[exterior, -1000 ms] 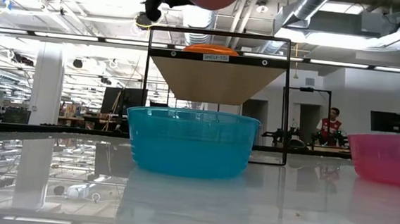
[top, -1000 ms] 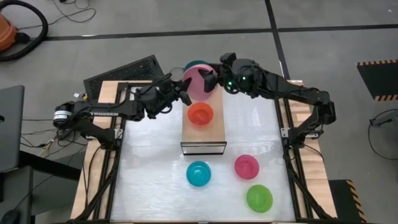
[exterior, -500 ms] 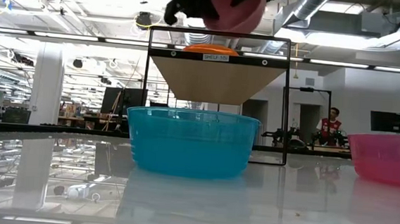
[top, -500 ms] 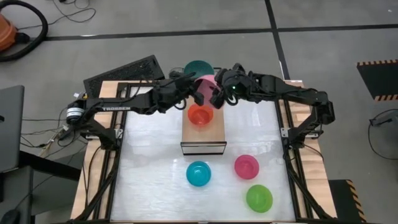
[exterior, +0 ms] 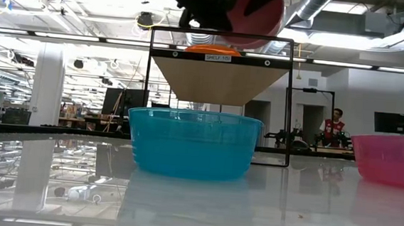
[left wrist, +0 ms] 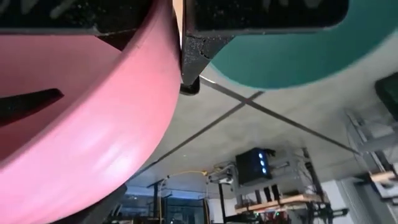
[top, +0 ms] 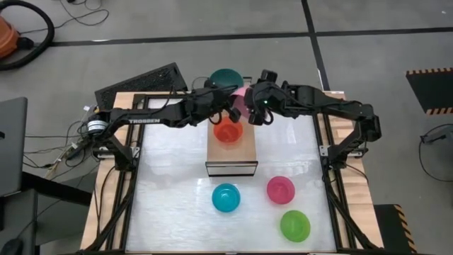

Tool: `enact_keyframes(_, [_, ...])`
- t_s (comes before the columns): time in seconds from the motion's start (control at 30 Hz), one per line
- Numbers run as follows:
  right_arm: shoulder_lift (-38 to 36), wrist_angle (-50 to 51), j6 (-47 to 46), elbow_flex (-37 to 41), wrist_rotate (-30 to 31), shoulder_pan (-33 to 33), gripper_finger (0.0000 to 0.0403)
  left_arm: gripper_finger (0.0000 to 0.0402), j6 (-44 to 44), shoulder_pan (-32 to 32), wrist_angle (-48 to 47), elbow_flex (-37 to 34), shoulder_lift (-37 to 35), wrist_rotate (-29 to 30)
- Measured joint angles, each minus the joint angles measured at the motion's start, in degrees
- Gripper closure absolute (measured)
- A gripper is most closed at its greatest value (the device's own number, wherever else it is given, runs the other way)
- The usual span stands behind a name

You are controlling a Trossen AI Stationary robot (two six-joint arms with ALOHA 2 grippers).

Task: Place and stack bowls onto a shelf
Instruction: Stack the pink bowl on top of the dark green bowl on the shelf

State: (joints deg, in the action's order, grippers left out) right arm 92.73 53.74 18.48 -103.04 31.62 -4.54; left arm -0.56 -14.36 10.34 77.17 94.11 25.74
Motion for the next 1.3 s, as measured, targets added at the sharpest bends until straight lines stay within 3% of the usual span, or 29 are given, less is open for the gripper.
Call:
enact_keyframes(0.2, [0.0, -0.8, 9.3, -0.1, 5.8, 0.2, 0.0131, 0.0399, -6.1, -1.3, -4.6, 4.5, 0.1, -1.6])
enact_keyframes(0.4, [0.0, -2.5, 16.0, 0.0, 8.0, 1.4, 0.0131, 0.0398, -14.1, -3.3, -6.5, 6.3, 0.1, -9.2])
enact_keyframes(0.6, [0.5, -7.6, 26.1, 0.2, 0.3, 5.8, 0.0132, 0.0400, -22.6, -4.8, -7.3, 6.8, 0.1, -20.8])
enact_keyframes(0.73, [0.5, -9.0, 28.4, 0.4, 1.8, 9.0, 0.0132, 0.0401, -22.9, -5.3, -6.4, 7.1, -0.2, -19.7])
enact_keyframes(0.87, [0.5, -6.8, 28.3, 0.4, 8.8, 12.0, 0.0132, 0.0401, -22.8, -5.2, -7.2, 7.1, -0.3, -17.8])
enact_keyframes(1.0, [0.5, -6.8, 27.4, -0.5, 17.9, 16.7, 0.0132, 0.0401, -21.0, -5.7, -7.0, 7.0, -0.3, -12.0])
enact_keyframes(1.17, [0.3, -7.3, 19.9, -5.7, 28.1, 23.1, 0.0132, 0.0401, -13.2, -6.2, -11.7, 8.0, -2.1, -4.5])
enact_keyframes(1.3, [0.3, -7.3, 10.7, -10.3, 34.7, 27.0, 0.0131, 0.0400, -6.9, -6.6, -21.2, 14.8, -3.0, 3.4])
